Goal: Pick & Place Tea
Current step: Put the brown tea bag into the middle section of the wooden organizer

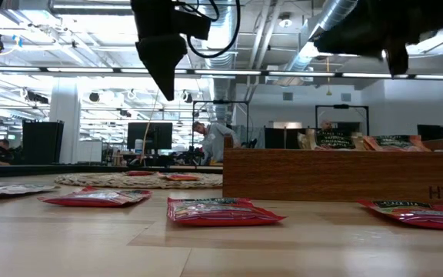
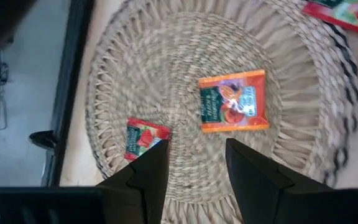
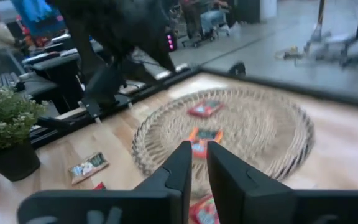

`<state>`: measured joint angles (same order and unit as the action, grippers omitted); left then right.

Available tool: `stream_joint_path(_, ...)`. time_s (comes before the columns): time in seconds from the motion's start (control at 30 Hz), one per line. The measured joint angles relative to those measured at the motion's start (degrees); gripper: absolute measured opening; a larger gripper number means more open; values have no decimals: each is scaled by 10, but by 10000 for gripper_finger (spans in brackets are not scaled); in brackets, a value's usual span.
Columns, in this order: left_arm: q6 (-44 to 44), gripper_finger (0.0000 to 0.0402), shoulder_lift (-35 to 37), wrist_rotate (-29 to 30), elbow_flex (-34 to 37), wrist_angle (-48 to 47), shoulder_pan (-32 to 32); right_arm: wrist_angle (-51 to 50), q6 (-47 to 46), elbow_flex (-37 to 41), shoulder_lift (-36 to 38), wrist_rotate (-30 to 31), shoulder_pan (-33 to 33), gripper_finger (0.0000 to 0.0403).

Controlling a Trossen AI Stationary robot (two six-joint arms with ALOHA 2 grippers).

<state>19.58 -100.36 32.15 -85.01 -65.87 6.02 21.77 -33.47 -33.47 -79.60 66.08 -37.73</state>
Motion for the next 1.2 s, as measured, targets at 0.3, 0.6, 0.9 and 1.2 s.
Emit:
stream_joint_path(0.3,-11,151,0,-18,0,0,0,-159,70,0,173,12,31,19)
stream_joint_path(0.6,-11,151,0,-18,0,0,0,-379,51,0,340,-38,42,6)
stream_joint_path(0.9,-12,151,0,-59,11,1,0,-581,-97,0,412,-77,-6,5)
stream_joint_path(1.2,20,151,0,-179,119,-47,0,-637,-176,0,410,-74,-73,4)
